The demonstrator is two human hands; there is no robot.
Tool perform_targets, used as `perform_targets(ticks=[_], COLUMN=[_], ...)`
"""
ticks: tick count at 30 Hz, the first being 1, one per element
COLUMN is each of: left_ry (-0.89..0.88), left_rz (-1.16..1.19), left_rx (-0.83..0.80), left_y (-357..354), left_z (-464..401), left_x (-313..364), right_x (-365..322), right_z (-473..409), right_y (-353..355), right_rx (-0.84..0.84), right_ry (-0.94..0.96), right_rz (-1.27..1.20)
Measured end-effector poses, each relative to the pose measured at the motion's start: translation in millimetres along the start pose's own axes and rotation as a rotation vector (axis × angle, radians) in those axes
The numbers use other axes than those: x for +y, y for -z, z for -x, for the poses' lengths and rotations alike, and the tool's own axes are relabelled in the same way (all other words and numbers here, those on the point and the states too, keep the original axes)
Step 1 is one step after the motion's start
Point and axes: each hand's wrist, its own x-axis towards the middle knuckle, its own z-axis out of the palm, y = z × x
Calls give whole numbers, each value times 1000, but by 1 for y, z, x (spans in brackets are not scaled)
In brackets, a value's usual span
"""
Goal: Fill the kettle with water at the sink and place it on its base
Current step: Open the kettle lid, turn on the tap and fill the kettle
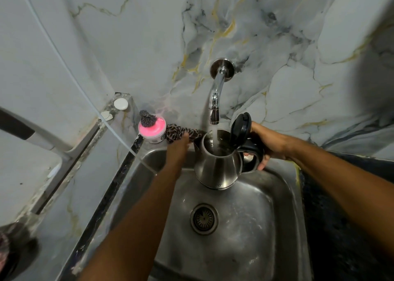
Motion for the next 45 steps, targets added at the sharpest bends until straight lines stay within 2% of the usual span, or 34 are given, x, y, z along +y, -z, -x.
perform_targets(ticks=[1,2,4,5,8,19,33,45], left_ry=[113,243,438,470,469,469,481,491], left_rz=[-12,22,223,318,440,432,471,477], left_rx=[34,-20,-213,-273,-275,-246,-288,-263], left_y=[1,1,-3,-5,-11,-12,-12,-14], left_z=[1,4,10,12,10,7,4,3], left_x=[-18,-32,-52,-55,-56,-46,-53,-58], right_x=[-1,-3,-6,-7,-6,-1,0,0], right_z=[0,0,-1,-1,-3,-14,-13,-13], right_y=[-1,-2,-7,-9,-7,-1,1,2], right_rx=[0,-3,-17,-22,-19,-11,13,-5], right_ry=[0,0,-3,-3,-4,20,19,4], right_rz=[-3,-2,12,18,5,-76,46,63])
